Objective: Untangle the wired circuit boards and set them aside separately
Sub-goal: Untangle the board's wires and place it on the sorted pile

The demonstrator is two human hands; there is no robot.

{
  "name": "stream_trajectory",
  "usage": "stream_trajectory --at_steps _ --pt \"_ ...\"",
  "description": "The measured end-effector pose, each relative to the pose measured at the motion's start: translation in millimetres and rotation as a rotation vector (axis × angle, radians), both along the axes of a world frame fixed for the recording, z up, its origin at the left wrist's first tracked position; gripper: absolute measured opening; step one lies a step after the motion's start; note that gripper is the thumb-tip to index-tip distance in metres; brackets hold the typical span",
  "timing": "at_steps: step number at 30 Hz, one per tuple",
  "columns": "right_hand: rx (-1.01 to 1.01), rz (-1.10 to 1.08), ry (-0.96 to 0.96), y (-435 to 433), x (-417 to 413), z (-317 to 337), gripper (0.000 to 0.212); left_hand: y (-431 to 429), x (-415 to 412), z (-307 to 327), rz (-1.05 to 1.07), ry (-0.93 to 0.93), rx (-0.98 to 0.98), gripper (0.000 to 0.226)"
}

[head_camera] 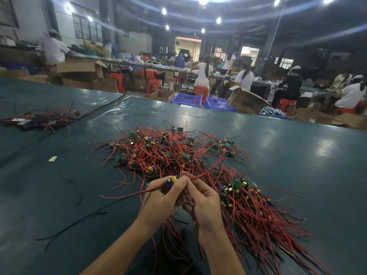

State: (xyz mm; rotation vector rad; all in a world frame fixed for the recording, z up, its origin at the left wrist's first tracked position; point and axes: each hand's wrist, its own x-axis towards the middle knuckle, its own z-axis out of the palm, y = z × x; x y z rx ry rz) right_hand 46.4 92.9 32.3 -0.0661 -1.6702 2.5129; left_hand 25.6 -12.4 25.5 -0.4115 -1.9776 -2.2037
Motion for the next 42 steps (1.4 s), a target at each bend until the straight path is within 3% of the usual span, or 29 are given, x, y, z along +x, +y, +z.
stream_trajectory --at_steps 13,21,29,36,42 --pt "0.09 0.067 -0.018 2 3 0 0.015 -3 0 -4 0.21 0.192 -0.088 0.029" --pt "0.09 0.062 -0.124 5 1 0 0.02 1 3 -1 0.16 0.089 -0.027 0.032" --pt "-0.137 -0.097 -0.268 17 -7 3 0.022 4 6 1 0.138 0.005 0.021 0.03" --pt "-0.319 -0.14 -0.219 27 -15 1 0.02 5 15 6 0.082 0.07 -0.092 0.05" --pt "-0.337 -0.113 -0.182 24 -12 0 0.019 1 15 10 0.087 0.087 -0.016 0.036"
